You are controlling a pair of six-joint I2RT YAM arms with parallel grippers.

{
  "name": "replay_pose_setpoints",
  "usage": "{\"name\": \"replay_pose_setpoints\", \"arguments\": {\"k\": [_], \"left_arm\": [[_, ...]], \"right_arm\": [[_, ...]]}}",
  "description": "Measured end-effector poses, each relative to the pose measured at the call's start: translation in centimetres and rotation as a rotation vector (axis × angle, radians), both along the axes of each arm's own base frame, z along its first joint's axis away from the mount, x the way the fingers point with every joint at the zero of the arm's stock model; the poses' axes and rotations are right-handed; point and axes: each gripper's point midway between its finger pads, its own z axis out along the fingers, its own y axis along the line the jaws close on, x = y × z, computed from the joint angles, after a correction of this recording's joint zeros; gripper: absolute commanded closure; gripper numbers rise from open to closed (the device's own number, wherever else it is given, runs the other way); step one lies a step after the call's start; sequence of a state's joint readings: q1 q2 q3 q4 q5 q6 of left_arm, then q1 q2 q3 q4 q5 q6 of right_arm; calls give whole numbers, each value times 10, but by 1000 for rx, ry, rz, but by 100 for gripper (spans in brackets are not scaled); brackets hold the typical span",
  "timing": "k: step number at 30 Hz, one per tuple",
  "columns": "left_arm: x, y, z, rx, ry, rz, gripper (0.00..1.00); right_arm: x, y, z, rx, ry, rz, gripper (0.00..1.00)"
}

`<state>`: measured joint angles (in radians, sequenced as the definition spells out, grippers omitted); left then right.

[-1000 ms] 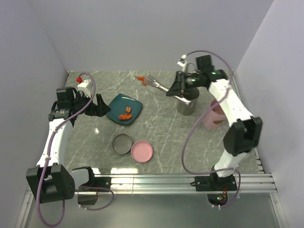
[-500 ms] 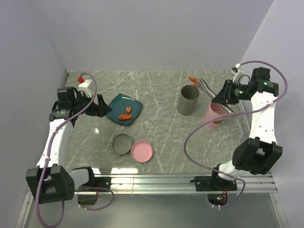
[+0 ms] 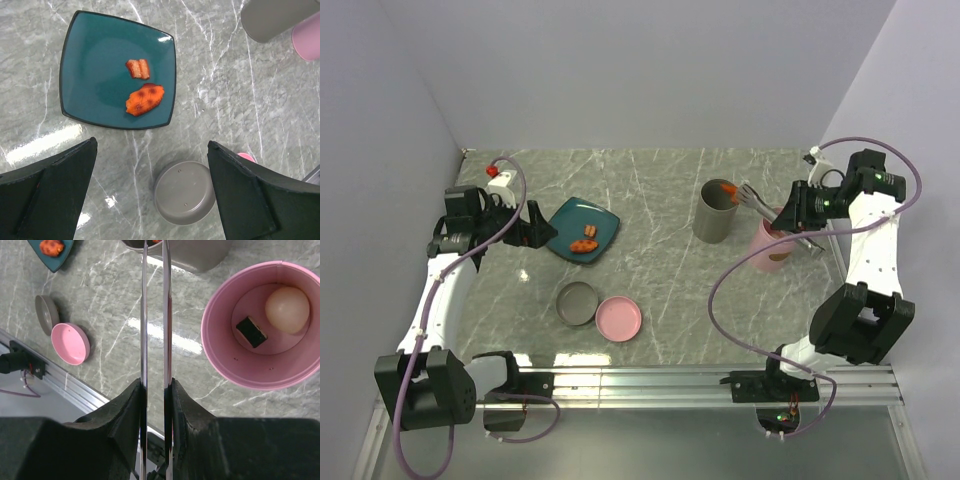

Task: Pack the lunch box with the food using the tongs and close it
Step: Place the fake food in the packing box.

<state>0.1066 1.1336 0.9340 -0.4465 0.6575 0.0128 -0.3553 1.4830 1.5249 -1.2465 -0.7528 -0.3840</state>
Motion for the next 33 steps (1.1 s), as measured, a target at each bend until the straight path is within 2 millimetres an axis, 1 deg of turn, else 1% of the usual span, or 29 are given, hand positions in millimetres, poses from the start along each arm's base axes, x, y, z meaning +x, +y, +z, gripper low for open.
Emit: {"name": "replay_pose_setpoints", "arguments": {"k": [6,8,12,13,17,23,24,33], "left_arm": [[2,-1,2,-11,-5,7,2],[3,-2,3,-20,-2,13,2],[3,-2,3,-29,5,18,2],[3,-2,3,-32,8,20,2],[4,-2,1,-37,17,23,1],[6,-2,2,-39,9,24,1],[6,-2,2,-39,10,24,1],[8,-2,-4,-41,30,24,1]], "right_arm": [[4,2,-7,6,26,11,87],[5,4,-7,7,29,15,85],[7,7,-5,4,27,23,78],[8,8,-5,2,25,26,73],[11,10,-2,-12,23,30,65],[16,6,7,-37,8,19,59],[17,5,9,-42,2,17,56],[20,7,26,-53,-21,23,56]]}}
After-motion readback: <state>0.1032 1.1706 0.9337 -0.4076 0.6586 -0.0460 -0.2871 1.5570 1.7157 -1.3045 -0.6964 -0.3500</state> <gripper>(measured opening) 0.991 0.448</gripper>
